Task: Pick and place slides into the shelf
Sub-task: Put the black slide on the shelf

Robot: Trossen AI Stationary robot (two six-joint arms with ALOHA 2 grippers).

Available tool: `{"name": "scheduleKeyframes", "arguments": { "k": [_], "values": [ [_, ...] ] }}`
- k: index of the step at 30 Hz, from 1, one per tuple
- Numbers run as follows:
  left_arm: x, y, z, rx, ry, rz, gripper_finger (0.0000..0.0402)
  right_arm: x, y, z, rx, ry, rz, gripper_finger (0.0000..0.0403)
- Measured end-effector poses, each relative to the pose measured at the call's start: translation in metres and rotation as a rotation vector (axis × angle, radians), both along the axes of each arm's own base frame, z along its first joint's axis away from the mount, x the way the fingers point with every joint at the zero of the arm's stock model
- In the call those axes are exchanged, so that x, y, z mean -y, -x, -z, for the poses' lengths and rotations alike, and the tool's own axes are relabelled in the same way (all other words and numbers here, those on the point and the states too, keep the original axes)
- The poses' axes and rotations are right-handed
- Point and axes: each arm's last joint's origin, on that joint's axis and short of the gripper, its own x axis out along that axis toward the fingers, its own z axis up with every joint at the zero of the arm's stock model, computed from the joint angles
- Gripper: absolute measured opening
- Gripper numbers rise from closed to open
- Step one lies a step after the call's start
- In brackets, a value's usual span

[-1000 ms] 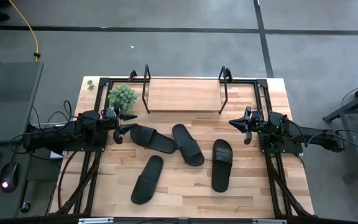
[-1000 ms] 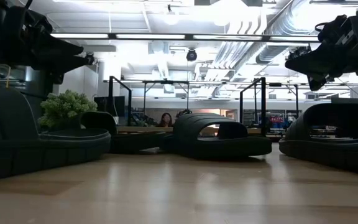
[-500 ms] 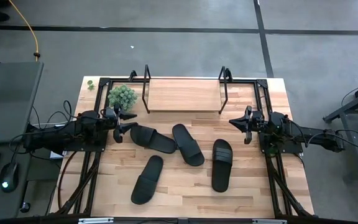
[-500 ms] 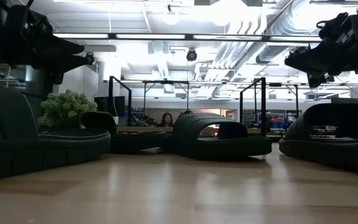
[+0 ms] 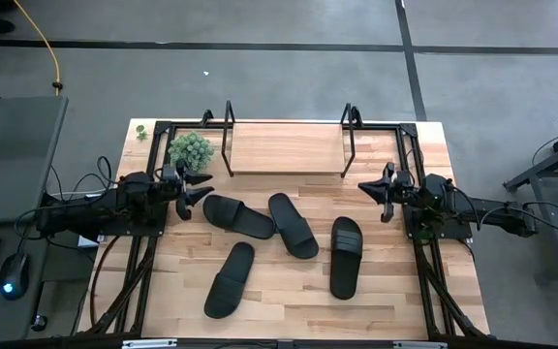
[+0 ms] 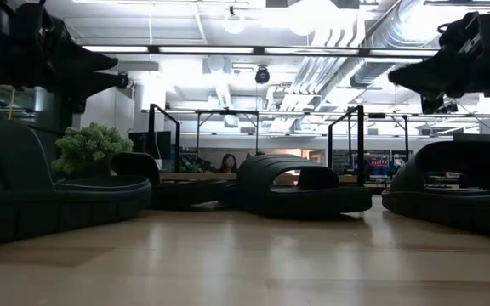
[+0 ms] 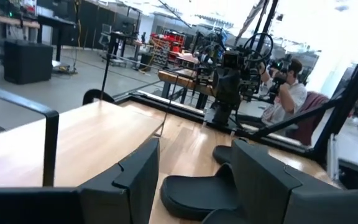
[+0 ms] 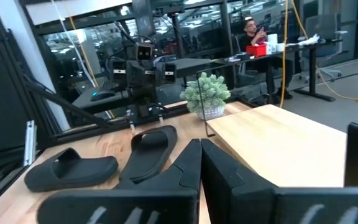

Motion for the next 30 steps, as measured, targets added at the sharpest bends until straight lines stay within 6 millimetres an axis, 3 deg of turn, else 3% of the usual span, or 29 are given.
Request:
{"name": "scheduleKeyframes", "arguments": {
  "k": [6,13,16,23,30],
  "values": [
    [0.000,0.001,-0.008,0.088,0.013,0.003,0.0184,0.000,0.000,0.000,0.015,-0.085,-0.017,0.0000],
    [0.002,0.005,-0.028,0.296,-0.051,0.011,0.0184,-0.001,0.000,-0.002,0.027,-0.041,-0.053,0.0008],
    [0.003,0.008,-0.034,0.364,-0.071,0.023,0.0184,-0.003,0.000,-0.004,0.051,-0.032,-0.105,0.0032],
    [0.004,0.005,-0.030,0.312,-0.066,0.071,0.0184,-0.003,0.001,-0.011,0.114,-0.025,-0.115,0.0111],
    [0.003,0.006,-0.031,0.331,-0.067,0.052,0.0184,-0.003,0.002,-0.016,0.179,-0.037,-0.088,0.0156]
  ]
}}
